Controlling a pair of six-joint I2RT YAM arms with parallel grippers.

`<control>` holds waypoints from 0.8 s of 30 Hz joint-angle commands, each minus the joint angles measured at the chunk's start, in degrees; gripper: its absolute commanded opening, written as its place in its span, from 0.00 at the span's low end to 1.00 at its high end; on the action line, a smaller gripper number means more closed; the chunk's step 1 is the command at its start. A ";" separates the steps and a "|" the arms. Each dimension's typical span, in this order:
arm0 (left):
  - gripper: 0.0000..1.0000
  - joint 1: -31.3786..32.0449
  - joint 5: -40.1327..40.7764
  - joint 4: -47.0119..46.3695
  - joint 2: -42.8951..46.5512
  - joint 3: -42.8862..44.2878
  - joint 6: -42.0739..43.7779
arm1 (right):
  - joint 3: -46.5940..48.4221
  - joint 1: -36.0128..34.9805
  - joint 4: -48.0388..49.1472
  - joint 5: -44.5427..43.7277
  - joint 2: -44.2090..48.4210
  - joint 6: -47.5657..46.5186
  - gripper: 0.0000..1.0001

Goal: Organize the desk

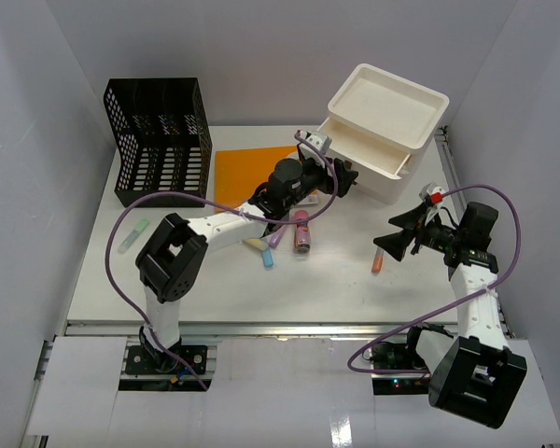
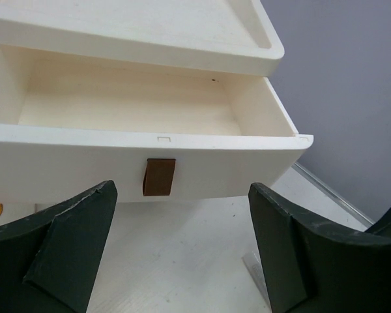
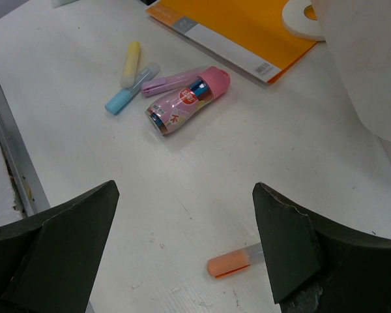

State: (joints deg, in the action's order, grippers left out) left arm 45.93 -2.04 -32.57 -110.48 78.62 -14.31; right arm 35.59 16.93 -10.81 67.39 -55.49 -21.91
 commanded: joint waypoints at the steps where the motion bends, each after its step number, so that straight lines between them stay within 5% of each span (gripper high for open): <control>1: 0.97 0.30 -0.87 3.26 9.57 -2.48 -0.11 | 3.01 0.39 -4.14 2.05 -1.24 -3.15 0.90; 13: 0.98 -0.01 10.93 21.71 44.97 -28.73 1.53 | 10.13 -4.89 -17.88 -10.28 -6.51 -12.08 0.94; 18: 0.98 -0.58 17.49 27.35 61.03 -41.84 -0.37 | 11.17 -19.75 -19.62 -35.32 -7.62 -8.80 1.00; 24: 0.98 -0.96 20.70 37.52 70.68 -43.36 0.82 | 11.51 -33.47 -18.94 -59.63 -10.09 -1.23 0.98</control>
State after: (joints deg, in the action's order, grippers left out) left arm 45.35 14.63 -4.45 -43.11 34.70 -14.23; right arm 44.93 -10.33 -28.89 29.36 -64.27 -28.75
